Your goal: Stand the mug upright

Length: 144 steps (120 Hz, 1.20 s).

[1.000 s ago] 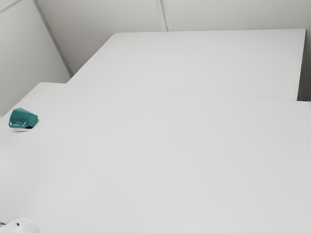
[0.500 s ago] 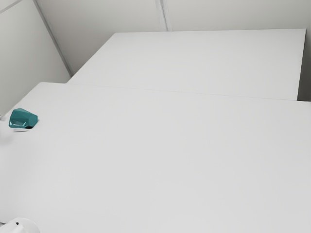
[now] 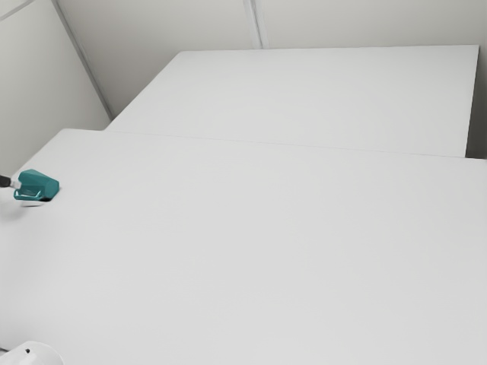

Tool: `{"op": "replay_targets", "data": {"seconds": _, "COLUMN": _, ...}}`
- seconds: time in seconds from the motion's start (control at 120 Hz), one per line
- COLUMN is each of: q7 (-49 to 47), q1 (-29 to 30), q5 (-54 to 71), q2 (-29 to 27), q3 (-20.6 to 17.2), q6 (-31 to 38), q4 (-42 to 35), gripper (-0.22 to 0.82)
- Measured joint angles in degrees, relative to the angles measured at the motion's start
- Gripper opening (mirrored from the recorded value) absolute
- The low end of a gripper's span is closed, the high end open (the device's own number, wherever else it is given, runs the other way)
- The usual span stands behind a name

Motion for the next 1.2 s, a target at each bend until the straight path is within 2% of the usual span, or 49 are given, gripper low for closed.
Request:
{"op": "replay_targets", "data": {"seconds": 0.367, "q7": -0.6, "q1": -0.5, "q5": 0.0, "q2": 1.5, "q3": -1.0, "q6": 2.3, "q4": 0.6, "gripper": 0.55}}
{"op": "replay_targets", "data": {"seconds": 0.65, "q7": -1.7, "q1": -2.2, "q5": 0.1, "q2": 1.9, "q3": -0.8, "q6": 3.8, "q4": 0.4, "gripper": 0.57}}
{"op": "replay_targets", "data": {"seconds": 0.975, "q7": -2.6, "q1": -2.5, "q5": 0.1, "q2": 2.5, "q3": -1.4, "q6": 4.3, "q4": 0.2, "gripper": 0.35}}
{"op": "replay_targets", "data": {"seconds": 1.2, "q7": -3.0, "q1": -0.8, "q5": -4.8, "q2": 1.3, "q3": -2.0, "q6": 3.0, "q4": -1.2, "gripper": 0.22}}
